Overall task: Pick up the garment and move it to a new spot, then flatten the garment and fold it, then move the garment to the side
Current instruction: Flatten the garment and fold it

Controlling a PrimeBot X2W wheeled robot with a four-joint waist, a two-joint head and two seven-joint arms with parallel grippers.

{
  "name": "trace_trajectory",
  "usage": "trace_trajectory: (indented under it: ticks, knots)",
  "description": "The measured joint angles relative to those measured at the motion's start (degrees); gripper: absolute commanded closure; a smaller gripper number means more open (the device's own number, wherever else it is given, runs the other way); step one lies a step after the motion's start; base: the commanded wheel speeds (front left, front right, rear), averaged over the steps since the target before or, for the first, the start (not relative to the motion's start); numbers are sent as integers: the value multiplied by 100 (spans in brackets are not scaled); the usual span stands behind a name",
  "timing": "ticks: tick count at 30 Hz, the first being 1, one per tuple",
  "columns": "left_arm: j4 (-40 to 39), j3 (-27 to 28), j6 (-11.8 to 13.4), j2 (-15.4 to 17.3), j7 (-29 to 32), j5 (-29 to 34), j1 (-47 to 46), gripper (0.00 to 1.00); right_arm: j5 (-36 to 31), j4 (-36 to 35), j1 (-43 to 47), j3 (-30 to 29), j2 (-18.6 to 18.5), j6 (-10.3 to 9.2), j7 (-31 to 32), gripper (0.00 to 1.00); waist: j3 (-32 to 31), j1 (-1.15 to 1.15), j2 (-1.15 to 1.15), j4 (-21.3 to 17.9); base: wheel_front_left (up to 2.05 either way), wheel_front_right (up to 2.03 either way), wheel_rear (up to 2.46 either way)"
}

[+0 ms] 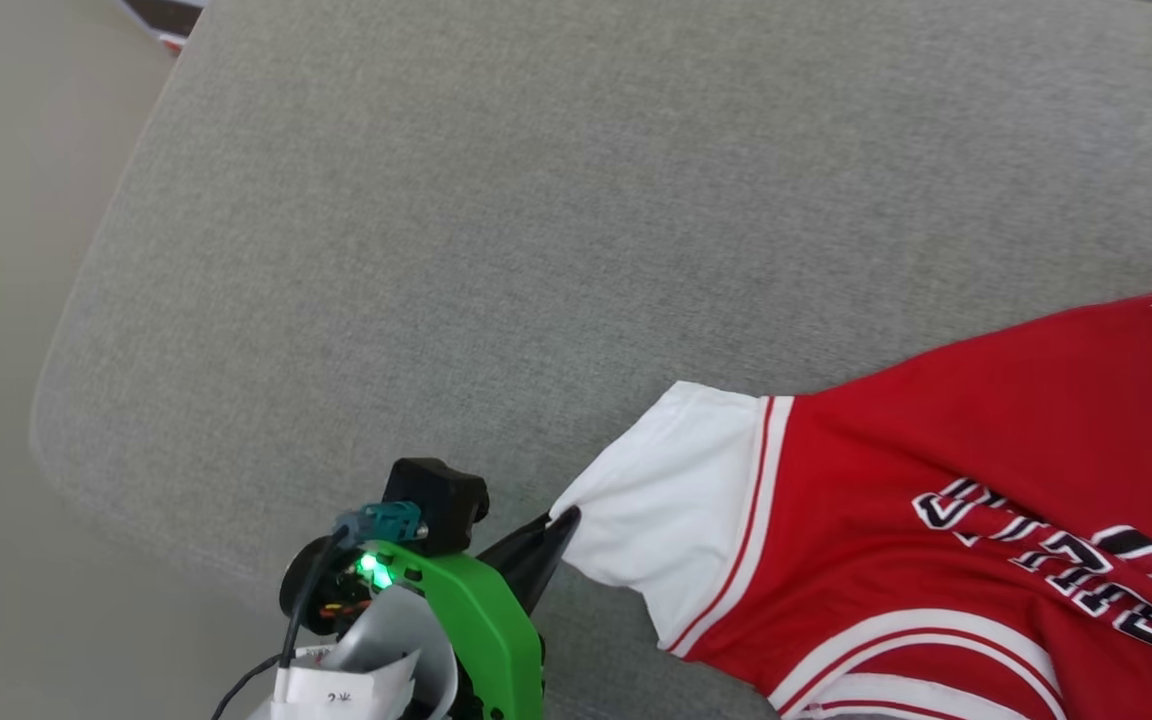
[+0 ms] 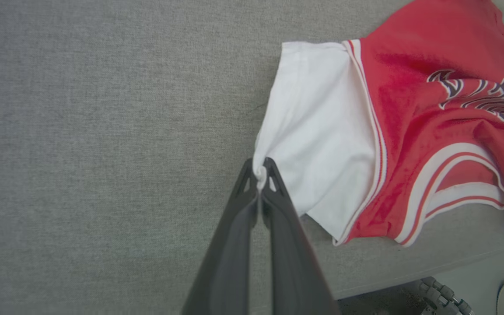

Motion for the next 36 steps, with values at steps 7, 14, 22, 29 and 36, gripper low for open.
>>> trace_trajectory:
  ticks: [7, 14, 22, 29, 36]
  knots:
    - [79, -75, -55, -127, -113, 24, -55, 100, -54, 261, -118, 230, -247, 0, -38, 0, 321, 0, 0, 306, 0, 0, 0]
    - [166, -79, -97, -163, -177, 23, -126, 100, 110, 277, -111, 455, -528, 0, 51, 0, 503, 0, 0, 491, 0, 0, 0]
    - [292, -57, -98, -166, -227, 22, -191, 100, 213, 289, -98, 535, -541, 0, 10, 100, 485, 0, 0, 466, 0, 0, 0]
    - [369, 32, -94, -155, -277, 12, -219, 100, 264, 425, -83, 572, -378, -1, -436, 100, 308, 0, 0, 350, 0, 0, 0]
    - [472, 213, -18, -89, -366, -31, -221, 100, 528, 577, -64, 777, -123, -1, -1260, 100, -46, 0, 0, 165, 0, 0, 0]
